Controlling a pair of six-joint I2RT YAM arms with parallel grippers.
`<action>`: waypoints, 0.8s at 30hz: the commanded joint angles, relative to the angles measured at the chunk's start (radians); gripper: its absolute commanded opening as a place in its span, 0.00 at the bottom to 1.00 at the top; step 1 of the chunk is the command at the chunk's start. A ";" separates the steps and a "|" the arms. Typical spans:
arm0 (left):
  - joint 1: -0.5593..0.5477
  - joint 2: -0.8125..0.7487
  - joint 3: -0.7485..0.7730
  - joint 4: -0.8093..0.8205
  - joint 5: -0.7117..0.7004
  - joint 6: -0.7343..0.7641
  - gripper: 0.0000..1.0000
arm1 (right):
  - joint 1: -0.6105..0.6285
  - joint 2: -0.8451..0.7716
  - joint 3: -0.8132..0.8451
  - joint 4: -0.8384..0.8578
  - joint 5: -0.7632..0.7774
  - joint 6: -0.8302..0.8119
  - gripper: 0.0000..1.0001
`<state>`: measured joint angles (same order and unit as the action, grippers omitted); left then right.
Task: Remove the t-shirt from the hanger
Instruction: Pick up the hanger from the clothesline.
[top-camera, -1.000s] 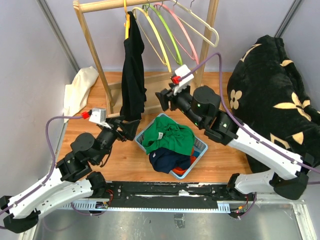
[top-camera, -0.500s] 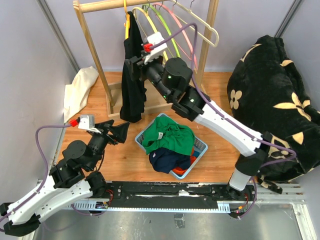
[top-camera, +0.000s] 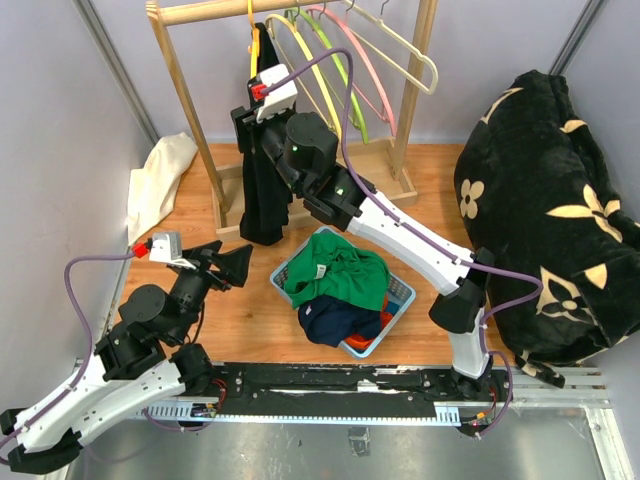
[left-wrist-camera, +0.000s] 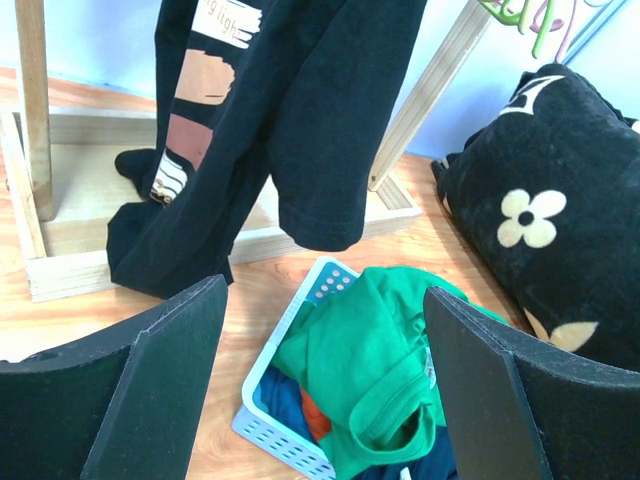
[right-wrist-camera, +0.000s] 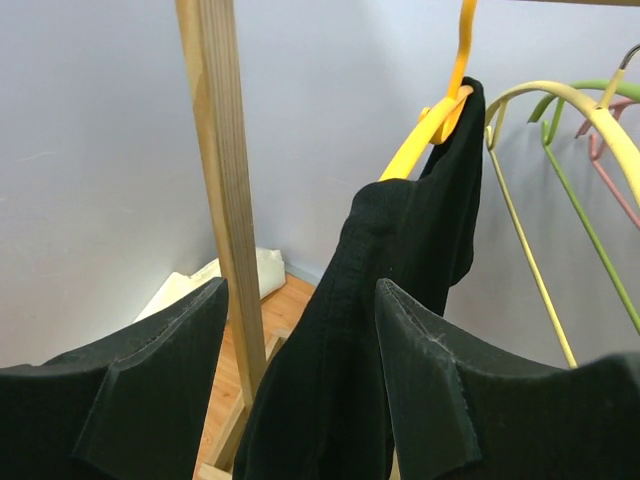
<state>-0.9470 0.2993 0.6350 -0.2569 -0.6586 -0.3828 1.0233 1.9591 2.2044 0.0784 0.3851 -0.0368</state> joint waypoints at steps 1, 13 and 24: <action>-0.009 -0.024 -0.007 -0.011 -0.035 -0.004 0.84 | -0.004 0.016 0.062 0.066 0.086 -0.019 0.61; -0.009 -0.017 -0.009 -0.001 -0.037 -0.003 0.84 | -0.054 0.030 0.048 0.013 0.138 0.012 0.60; -0.009 0.010 -0.013 0.027 -0.024 -0.001 0.84 | -0.081 -0.038 -0.044 0.026 0.107 0.018 0.53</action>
<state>-0.9470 0.2981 0.6300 -0.2699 -0.6720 -0.3828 0.9646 1.9781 2.1918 0.0780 0.5014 -0.0280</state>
